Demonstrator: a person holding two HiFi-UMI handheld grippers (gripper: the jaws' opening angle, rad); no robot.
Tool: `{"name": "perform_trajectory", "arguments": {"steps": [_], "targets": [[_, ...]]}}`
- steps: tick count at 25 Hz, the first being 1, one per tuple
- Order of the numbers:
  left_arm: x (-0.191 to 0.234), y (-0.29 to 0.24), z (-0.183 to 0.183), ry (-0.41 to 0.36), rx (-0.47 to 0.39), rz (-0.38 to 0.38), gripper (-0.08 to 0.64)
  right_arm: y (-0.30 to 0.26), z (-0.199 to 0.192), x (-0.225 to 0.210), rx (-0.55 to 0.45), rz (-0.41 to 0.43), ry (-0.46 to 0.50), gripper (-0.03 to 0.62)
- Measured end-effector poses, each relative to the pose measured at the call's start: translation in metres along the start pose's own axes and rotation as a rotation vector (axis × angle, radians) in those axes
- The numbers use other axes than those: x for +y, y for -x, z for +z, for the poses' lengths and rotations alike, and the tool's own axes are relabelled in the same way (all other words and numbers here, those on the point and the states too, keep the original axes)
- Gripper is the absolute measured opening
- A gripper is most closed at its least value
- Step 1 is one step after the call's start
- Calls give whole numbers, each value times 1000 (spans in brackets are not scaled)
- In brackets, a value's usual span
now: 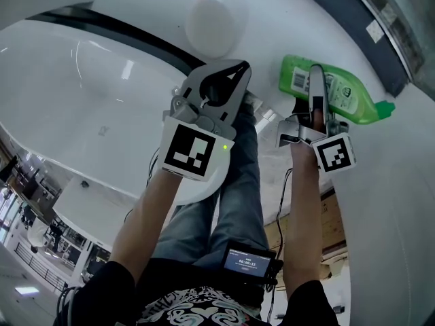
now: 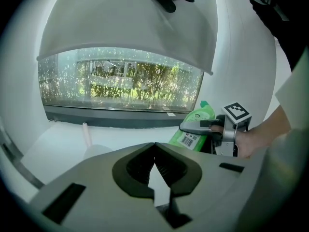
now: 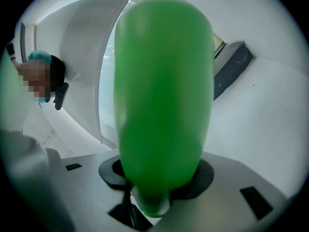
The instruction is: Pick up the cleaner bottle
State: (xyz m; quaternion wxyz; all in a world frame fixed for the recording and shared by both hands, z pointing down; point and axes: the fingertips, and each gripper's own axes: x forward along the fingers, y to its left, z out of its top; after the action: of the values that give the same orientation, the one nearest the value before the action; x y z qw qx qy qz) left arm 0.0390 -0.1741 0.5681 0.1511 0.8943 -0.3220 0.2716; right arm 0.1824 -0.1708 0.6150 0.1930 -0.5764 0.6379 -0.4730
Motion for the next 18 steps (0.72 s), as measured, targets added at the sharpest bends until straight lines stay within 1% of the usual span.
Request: {"name": "perform_trajectory", "arguments": {"steps": [7, 14, 18], "targets": [[-1, 19, 24, -17, -37, 13, 14, 14, 11, 37, -11, 47, -30, 209], [3, 47, 41, -25, -64, 43, 14, 26, 19, 74, -19, 81, -79, 209], [12, 69, 52, -39, -94, 95, 14, 32, 17, 98, 3, 102, -100, 209]]}}
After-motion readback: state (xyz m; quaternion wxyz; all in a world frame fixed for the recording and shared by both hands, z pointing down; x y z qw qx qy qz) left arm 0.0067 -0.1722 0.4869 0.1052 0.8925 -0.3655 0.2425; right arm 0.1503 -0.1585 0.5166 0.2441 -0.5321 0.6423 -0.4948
